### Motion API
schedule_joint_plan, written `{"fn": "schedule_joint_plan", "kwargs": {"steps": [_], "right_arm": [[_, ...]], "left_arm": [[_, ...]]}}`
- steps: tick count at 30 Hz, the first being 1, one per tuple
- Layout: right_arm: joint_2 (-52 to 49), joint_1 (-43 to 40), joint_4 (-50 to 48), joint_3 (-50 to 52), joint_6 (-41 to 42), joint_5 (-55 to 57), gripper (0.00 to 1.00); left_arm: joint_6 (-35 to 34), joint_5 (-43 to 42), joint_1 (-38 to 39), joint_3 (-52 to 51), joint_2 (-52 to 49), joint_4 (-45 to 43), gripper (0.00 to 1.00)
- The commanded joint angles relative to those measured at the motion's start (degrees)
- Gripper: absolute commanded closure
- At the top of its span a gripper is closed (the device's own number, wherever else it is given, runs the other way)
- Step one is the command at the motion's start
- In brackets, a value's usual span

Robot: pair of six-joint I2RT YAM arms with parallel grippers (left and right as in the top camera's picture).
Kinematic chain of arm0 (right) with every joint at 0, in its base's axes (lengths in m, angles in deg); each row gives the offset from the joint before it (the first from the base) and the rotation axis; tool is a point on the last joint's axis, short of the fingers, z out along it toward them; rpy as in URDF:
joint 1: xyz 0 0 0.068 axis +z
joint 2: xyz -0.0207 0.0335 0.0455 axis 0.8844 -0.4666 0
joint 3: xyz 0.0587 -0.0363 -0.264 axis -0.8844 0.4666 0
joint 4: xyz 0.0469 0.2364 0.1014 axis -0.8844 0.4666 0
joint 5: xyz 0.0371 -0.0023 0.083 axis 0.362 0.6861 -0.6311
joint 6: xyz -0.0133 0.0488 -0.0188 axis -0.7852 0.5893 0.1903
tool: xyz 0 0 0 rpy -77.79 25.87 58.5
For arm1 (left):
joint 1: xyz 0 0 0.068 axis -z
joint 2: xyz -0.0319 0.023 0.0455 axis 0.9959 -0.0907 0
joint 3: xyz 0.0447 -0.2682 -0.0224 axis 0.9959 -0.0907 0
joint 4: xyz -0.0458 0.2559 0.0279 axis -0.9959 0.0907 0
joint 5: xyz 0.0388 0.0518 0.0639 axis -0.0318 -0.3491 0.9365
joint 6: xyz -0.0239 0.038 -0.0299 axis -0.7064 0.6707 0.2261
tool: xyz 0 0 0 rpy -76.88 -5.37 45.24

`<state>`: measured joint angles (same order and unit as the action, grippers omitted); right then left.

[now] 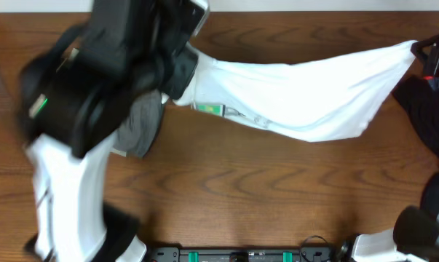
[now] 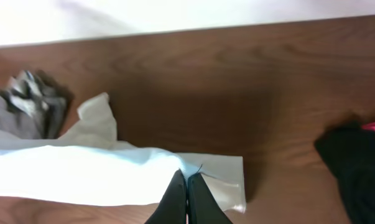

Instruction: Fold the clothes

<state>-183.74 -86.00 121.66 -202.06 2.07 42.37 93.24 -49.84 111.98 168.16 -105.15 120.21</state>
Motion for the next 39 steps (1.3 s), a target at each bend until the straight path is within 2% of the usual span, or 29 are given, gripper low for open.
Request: {"fn": "schedule_joint_plan", "kwargs": {"steps": [1,8,12,16,22,26,29,32,34,36,39], "right_arm": [[8.2,0.4,0.3,-0.4,5.8,-2.4,0.99],[21.7,0.4,0.9,-0.4,12.8,4.5,0.99],[25.3,0.4,1.0,-0.4,14.1,7.2,0.99],[24.2,0.4,0.6,-0.3,14.5,7.3,0.99],[14.9,0.4,-2.7,-0.3,14.6,6.8,0.99],[6.2,0.6,-12.3,-0.3,16.2,3.7,0.99],[0.1,0.1,-26.9,-0.3,20.7,3.2,0.99],[-3.6,-2.4,-41.4,-0.4,26.5,-5.6,0.99],[-3.8,-4.7,-45.1,-0.4,29.1,-7.0,0.99],[-3.6,-7.1,-46.0,-0.4,29.3,-8.0,0.99],[-3.3,-10.4,-43.1,-0.4,26.3,-12.2,0.99]], "left_arm": [[-4.2,5.5,2.9,0.9,11.0,3.7,0.94],[-9.2,9.2,4.5,0.9,22.8,4.5,0.94],[-9.5,10.4,4.5,0.9,24.9,4.5,0.94],[-9.2,14.4,4.5,0.3,22.3,2.9,0.93],[-1.9,16.6,3.0,-1.9,10.5,-7.6,0.94],[3.9,14.5,-1.0,-1.9,-1.3,-19.9,0.94],[10.7,9.0,-3.5,-1.9,-8.8,-35.3,0.94],[11.7,7.0,-4.5,-1.9,-10.5,-48.1,0.94],[15.1,4.6,-3.9,-1.1,-9.6,-51.3,0.94],[17.8,7.2,-2.9,-0.6,-8.5,-52.7,0.94],[17.8,8.3,-2.5,-0.6,-6.9,-45.8,0.94]]}}
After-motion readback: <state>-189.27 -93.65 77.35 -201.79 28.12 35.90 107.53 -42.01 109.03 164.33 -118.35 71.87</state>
